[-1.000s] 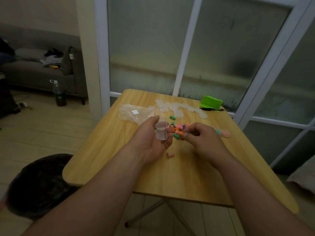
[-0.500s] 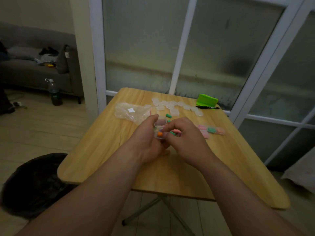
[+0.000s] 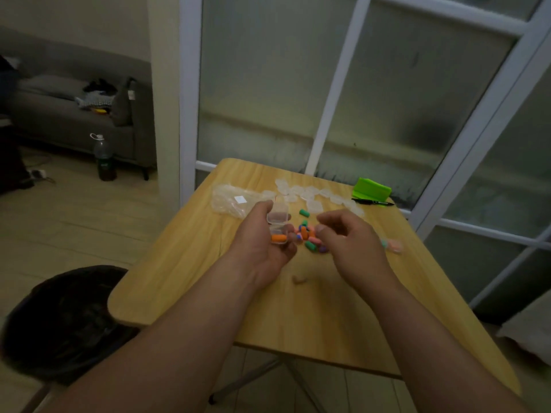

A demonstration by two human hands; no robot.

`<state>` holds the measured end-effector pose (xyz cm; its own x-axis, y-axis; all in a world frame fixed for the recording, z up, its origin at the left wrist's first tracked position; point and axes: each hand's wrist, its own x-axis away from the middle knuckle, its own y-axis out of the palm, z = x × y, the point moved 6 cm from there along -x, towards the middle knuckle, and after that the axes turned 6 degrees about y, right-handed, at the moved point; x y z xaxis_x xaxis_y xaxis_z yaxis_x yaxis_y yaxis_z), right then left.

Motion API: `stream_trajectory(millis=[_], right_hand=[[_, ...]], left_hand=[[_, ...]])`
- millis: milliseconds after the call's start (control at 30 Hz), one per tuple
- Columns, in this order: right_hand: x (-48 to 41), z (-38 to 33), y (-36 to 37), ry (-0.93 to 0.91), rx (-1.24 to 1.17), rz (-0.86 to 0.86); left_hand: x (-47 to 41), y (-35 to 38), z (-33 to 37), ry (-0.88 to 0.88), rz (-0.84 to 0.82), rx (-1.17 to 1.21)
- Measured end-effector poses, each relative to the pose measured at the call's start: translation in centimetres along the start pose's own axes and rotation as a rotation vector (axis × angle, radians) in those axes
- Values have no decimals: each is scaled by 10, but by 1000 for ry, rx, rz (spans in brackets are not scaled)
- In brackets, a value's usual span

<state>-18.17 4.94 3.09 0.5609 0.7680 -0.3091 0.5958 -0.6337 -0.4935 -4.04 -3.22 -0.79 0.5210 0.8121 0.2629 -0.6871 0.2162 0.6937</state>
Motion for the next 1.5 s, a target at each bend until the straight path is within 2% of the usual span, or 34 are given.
stream_trajectory(millis=[67, 167, 300, 467, 633, 767, 867, 933, 1067, 1333, 1500], right_hand=[[-21, 6, -1, 34, 128, 4], [-47, 7, 12, -11, 393, -43], [-65, 3, 39, -96, 684, -181], [-70, 7, 52, -124, 811, -221], [-64, 4, 42, -69, 680, -145], [-44, -9, 12, -7, 353, 3], [-13, -16, -5, 58, 62, 14], [6, -24, -10, 25, -22, 4], [27, -31, -5, -23, 41, -72], [28, -20, -6, -19, 123, -56], [29, -19, -2, -32, 199, -66]], left_hand=[[-4, -5, 6, 26, 32, 5], [-8, -9, 10, 36, 39, 15], [-11, -10, 10, 26, 32, 24], [-11, -7, 6, -5, 18, 22], [-7, -6, 4, -14, -1, 0], [-4, -3, -2, -32, -25, -31], [1, 5, -8, -52, -52, -55], [6, 11, -12, -65, -76, -69], [14, 19, -23, -97, -111, -121], [13, 20, -28, -41, -106, -135], [11, 25, -34, -75, -185, -93]])
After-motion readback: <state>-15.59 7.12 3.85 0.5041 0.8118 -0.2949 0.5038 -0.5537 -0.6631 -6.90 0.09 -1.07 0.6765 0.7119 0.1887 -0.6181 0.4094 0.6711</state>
